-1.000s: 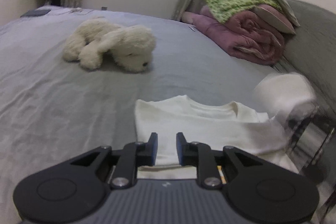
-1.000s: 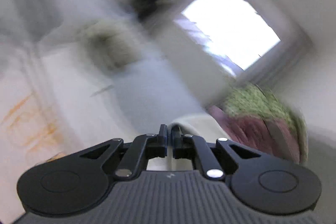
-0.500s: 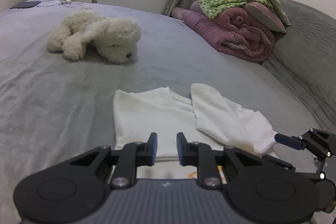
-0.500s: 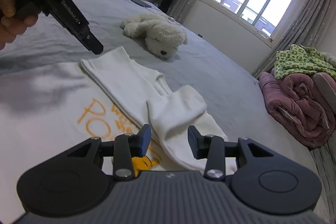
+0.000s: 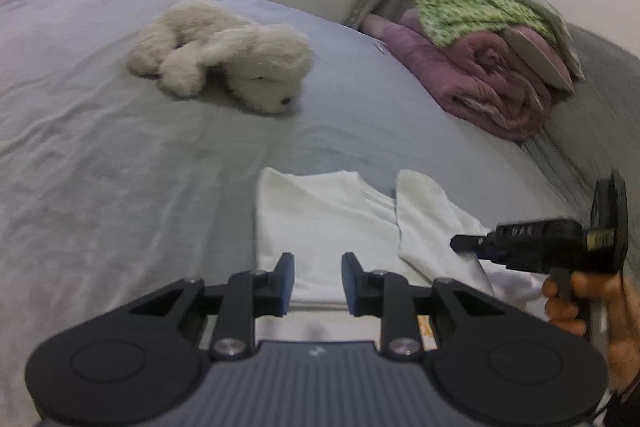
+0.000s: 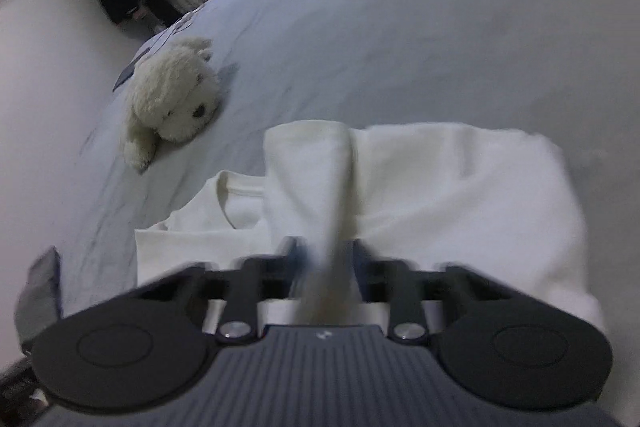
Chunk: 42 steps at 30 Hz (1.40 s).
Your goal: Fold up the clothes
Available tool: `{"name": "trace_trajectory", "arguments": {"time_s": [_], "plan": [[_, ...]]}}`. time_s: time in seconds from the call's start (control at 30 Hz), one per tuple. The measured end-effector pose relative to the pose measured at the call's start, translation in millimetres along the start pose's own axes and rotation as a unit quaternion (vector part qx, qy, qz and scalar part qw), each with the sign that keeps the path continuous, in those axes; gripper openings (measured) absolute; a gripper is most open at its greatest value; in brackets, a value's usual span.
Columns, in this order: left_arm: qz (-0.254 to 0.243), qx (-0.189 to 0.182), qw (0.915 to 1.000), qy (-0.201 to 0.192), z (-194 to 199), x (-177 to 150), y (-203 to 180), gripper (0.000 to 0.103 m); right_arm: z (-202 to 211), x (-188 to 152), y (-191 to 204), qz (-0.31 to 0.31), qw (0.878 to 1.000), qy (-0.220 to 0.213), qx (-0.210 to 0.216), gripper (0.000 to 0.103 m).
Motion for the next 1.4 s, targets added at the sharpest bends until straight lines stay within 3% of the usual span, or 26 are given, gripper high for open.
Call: {"name": "trace_trajectory", "arguments": {"time_s": [0.1, 0.2, 0.27, 0.33, 0.4, 0.53, 0.67, 0.73, 0.8, 0.87, 0.97, 1.0, 1.03, 1.13, 1.23, 1.33, 1.4], "plan": [[0.028, -0.002, 0.9996, -0.004, 2.7, 2.6, 10.9, 0.026, 20.9, -11.5, 50.0, 0.134, 0.989, -0.066, -0.009, 0.009], [0.068, -0.024, 0.9974, 0.006, -1.3, -0.4, 16.0, 0.026, 36.9, -60.4, 107.7, 0.324, 0.942, -0.089, -0.018, 0.006], [0.093, -0.039, 0.9948, 0.013, -3.8, -2.3, 19.0, 0.025, 32.6, -97.3, 126.2, 0.411, 0.909, -0.068, -0.029, 0.006], [0.104, -0.056, 0.9929, 0.016, -4.9, -4.9, 16.8, 0.025, 29.2, -124.9, 132.9, 0.471, 0.879, -0.051, -0.046, 0.008], [0.109, -0.072, 0.9912, 0.022, -6.7, -7.4, 13.7, 0.026, 37.5, -142.6, 127.2, 0.502, 0.863, -0.039, -0.047, 0.013], [0.105, -0.068, 0.9906, 0.056, -16.6, -19.2, 8.1, 0.027, 69.9, -154.0, 113.7, 0.503, 0.863, -0.034, -0.024, 0.016], [0.106, -0.04, 0.989, 0.095, -19.8, -31.5, 6.1, 0.027, 100.8, -134.8, 75.5, 0.443, 0.895, -0.045, -0.014, 0.038], [0.114, -0.041, 0.9873, 0.103, -20.9, -35.4, 2.0, 0.03, 117.4, -126.6, 52.0, 0.412, 0.91, -0.051, -0.027, 0.038], [0.112, -0.043, 0.9869, 0.108, -25.0, -39.2, -2.4, 0.041, 129.1, -111.6, 30.6, 0.38, 0.922, -0.051, -0.048, 0.038], [0.1, -0.023, 0.989, 0.106, -30.1, -43.6, -4.2, 0.042, 135.2, -90.0, 9.7, 0.323, 0.944, -0.044, -0.057, 0.038], [0.082, -0.004, 0.9917, 0.099, -35.8, -47.9, -7.6, 0.038, 144.6, -60.8, -33.8, 0.193, 0.979, -0.036, -0.05, 0.038], [0.074, 0.002, 0.9927, 0.096, -37.5, -49.0, -9.0, 0.02, 148.2, -56.0, -46.1, 0.175, 0.982, -0.038, -0.054, 0.038], [0.055, 0.01, 0.9943, 0.091, -37.6, -48.3, -11.6, 0.009, 151.0, -52.6, -57.4, 0.167, 0.983, -0.041, -0.063, 0.038], [0.028, 0.014, 0.9973, 0.066, -32.1, -40.5, -17.0, 0.008, 152.9, -53.7, -80.3, 0.207, 0.971, -0.048, -0.109, 0.038], [0.012, 0.012, 0.9992, 0.036, -22.8, -20.3, -25.9, 0.008, 140.2, -65.0, -75.1, 0.253, 0.961, -0.042, -0.106, 0.038], [-0.019, 0.009, 0.9997, 0.014, -17.3, 5.3, -42.4, 0.008, 126.0, -78.4, -58.3, 0.316, 0.941, -0.045, -0.114, 0.038], [-0.04, 0.007, 0.9992, 0.0, -13.7, 22.4, -53.5, 0.008, 119.0, -78.5, -51.8, 0.348, 0.925, -0.065, -0.142, 0.037]]}}
Point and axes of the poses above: each gripper's, at about its wrist camera, not at the fingertips, and z roughly against the way its jaws point, y to its left, x to its top, the point moved 7 cm from there along -z, roughly the way its jaws point, and after that the axes turned 3 degrees about x, right-handed, at the moved point
